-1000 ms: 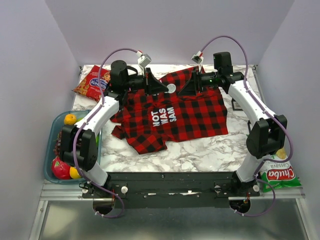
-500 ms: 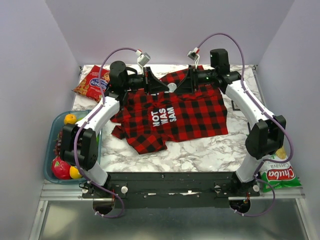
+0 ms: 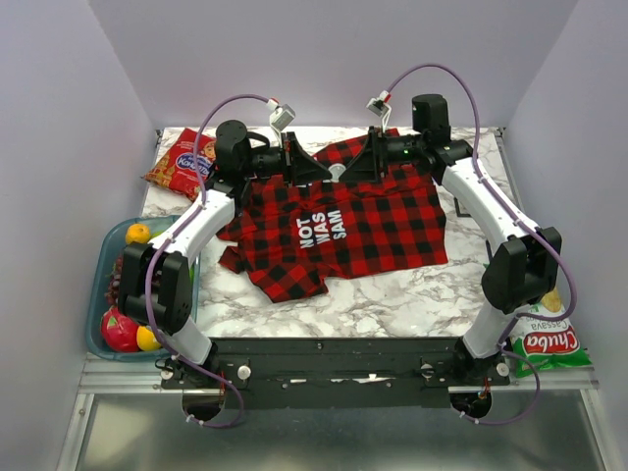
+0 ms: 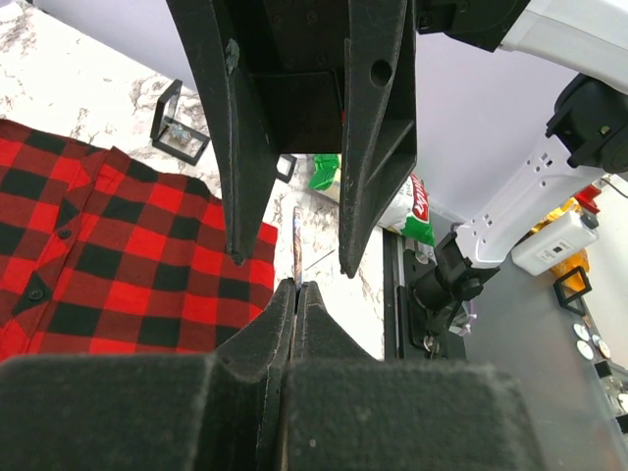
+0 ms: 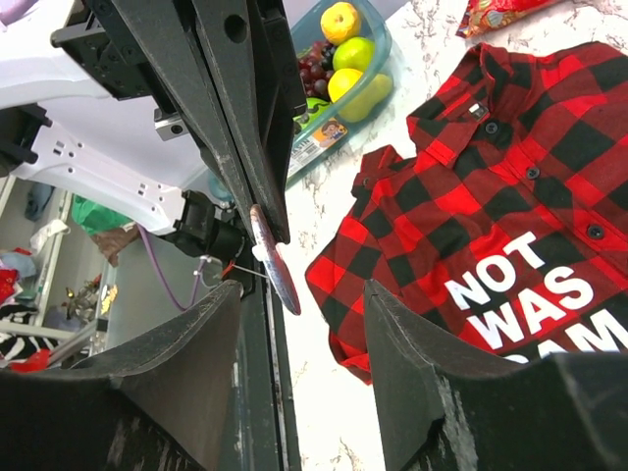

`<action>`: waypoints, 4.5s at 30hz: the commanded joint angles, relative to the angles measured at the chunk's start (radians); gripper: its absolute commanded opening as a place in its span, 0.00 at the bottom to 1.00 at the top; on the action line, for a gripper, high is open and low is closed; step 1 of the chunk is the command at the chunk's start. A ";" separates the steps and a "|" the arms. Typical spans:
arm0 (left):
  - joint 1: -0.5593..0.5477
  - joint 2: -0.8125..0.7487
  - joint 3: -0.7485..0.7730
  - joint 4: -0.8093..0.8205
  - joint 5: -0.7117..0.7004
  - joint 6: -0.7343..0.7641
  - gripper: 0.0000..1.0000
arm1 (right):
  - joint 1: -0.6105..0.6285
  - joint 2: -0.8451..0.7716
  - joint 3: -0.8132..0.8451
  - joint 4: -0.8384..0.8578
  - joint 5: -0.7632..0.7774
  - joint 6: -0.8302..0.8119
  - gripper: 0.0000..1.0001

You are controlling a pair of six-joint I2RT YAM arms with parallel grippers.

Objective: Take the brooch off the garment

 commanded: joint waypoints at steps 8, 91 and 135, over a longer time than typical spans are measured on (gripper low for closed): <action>-0.003 0.002 -0.007 -0.001 0.026 0.011 0.00 | 0.008 -0.013 0.006 0.033 0.035 0.025 0.61; -0.030 -0.037 0.051 -0.254 0.004 0.239 0.00 | -0.006 0.042 0.070 -0.046 0.367 0.056 0.57; 0.004 0.000 -0.001 0.067 -0.003 -0.077 0.00 | -0.006 -0.047 0.012 0.017 -0.053 -0.102 0.65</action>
